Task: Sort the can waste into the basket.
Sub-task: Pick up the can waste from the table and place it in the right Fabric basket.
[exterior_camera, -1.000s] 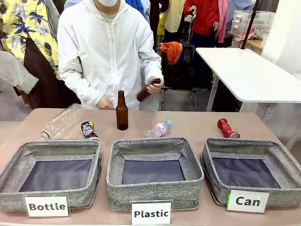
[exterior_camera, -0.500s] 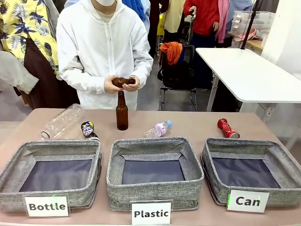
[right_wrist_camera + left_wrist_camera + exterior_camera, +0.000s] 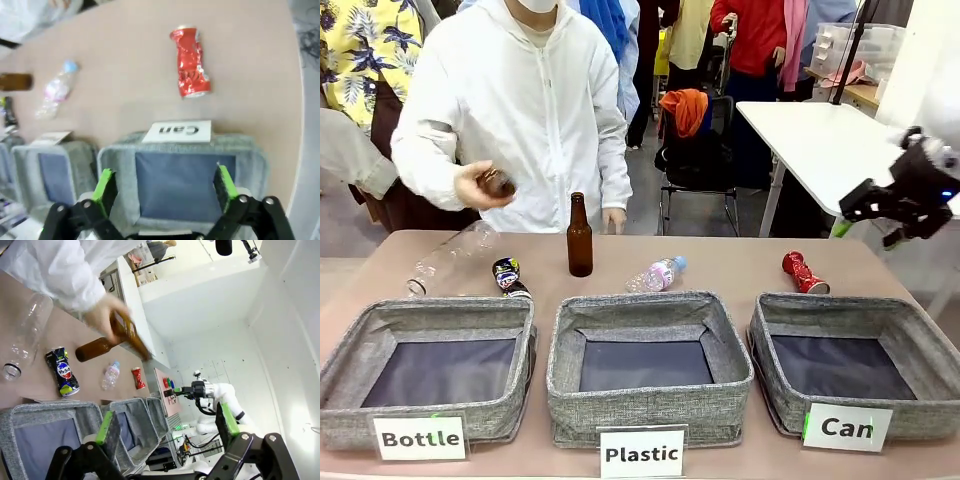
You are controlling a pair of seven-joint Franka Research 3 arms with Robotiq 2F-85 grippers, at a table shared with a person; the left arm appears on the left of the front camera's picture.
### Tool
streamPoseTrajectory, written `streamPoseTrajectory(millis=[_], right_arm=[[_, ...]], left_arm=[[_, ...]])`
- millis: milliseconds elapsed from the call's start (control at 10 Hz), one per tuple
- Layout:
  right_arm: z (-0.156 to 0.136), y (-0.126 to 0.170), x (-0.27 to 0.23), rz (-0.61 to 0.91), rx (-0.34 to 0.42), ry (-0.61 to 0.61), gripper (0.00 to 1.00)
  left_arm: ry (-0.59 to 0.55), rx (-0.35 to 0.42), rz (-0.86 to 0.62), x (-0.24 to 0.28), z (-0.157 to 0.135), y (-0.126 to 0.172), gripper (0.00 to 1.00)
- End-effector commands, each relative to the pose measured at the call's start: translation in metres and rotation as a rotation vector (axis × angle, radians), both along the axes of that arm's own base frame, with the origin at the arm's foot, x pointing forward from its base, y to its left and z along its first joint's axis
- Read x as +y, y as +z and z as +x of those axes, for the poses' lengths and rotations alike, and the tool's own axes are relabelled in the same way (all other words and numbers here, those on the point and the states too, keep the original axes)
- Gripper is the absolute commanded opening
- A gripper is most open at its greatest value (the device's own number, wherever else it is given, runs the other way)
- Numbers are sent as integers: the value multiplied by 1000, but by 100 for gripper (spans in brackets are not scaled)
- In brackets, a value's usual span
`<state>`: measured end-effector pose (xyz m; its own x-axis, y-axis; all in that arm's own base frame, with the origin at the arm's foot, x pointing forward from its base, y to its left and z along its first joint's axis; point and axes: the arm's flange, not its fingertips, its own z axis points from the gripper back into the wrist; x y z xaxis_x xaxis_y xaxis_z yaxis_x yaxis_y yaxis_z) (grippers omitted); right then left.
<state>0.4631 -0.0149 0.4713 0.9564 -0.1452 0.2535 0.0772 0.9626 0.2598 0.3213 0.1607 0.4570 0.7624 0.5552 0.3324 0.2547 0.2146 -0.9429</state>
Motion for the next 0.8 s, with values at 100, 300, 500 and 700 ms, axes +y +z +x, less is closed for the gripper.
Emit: streamPoseTrajectory(millis=[100,300,500,700], right_arm=[[62,-20,24,-153,28,-12,100],[91,-49,38,-233,12,-6,100],[103,-80,47,-282,-13,-12,100],[103,-95,47,-259,-41,-24,100]], left_arm=[[-51,-40,-85,23,-32,36,100],[-47,-126,-117,62,-89,71,100],[-107,-165,-156,79,-137,82,100],[-161,-231,-246,96,-167,93,100]])
